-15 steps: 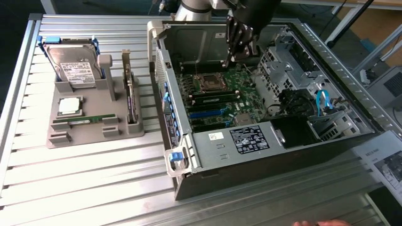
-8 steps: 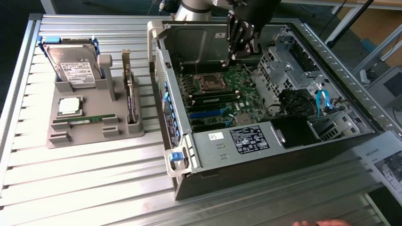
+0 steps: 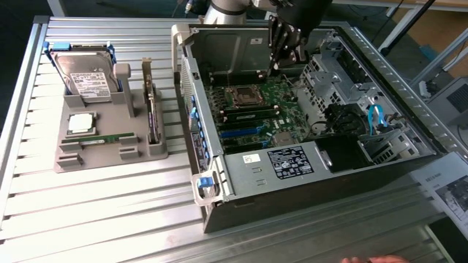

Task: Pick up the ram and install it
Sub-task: 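Press down the ram until it locks into place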

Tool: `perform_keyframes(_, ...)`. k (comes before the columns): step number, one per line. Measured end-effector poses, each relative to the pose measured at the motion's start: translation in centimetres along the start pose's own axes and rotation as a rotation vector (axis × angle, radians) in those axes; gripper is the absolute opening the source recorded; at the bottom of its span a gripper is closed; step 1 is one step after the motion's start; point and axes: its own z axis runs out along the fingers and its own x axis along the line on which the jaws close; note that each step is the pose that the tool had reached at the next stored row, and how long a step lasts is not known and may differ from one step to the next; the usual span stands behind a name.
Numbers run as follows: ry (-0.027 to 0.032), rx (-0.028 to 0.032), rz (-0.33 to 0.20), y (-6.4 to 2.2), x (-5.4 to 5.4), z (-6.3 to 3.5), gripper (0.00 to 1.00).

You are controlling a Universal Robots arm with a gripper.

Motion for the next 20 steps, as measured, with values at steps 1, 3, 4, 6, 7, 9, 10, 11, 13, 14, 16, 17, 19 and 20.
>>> perform_keyframes(1,0.0,-0.0002,0.0,-0.16,0.0,0.0,0.1)
perform_keyframes(3,-0.0001,-0.0006,0.0,-0.4,0.0,0.0,0.1)
perform_keyframes(4,0.0,-0.0006,0.0,-0.43,0.0,0.0,0.1)
perform_keyframes(6,0.0,-0.0005,0.0,-0.43,-0.01,0.0,0.1)
perform_keyframes(7,0.0,-0.0006,0.0,-0.43,-0.01,0.0,0.1)
perform_keyframes(9,0.0,-0.0005,0.0,-0.43,-0.01,0.0,0.1)
perform_keyframes(10,0.0,-0.0005,0.0,-0.43,-0.01,0.0,0.1)
perform_keyframes(11,0.0,-0.0006,0.0,-0.43,-0.01,0.0,0.1)
perform_keyframes(13,0.0,-0.0006,0.0,-0.43,-0.01,0.0,0.1)
perform_keyframes(14,0.0,-0.0006,0.0,-0.43,-0.01,0.0,0.1)
perform_keyframes(16,0.0,-0.0005,0.0,-0.43,-0.01,0.01,0.1)
perform_keyframes(17,0.0,-0.0005,0.0,-0.43,-0.01,0.0,0.1)
perform_keyframes(19,0.0001,-0.0003,0.01,-0.44,0.0,0.0,0.1)
perform_keyframes(20,0.0004,0.0007,0.04,-0.44,0.0,0.01,0.1)
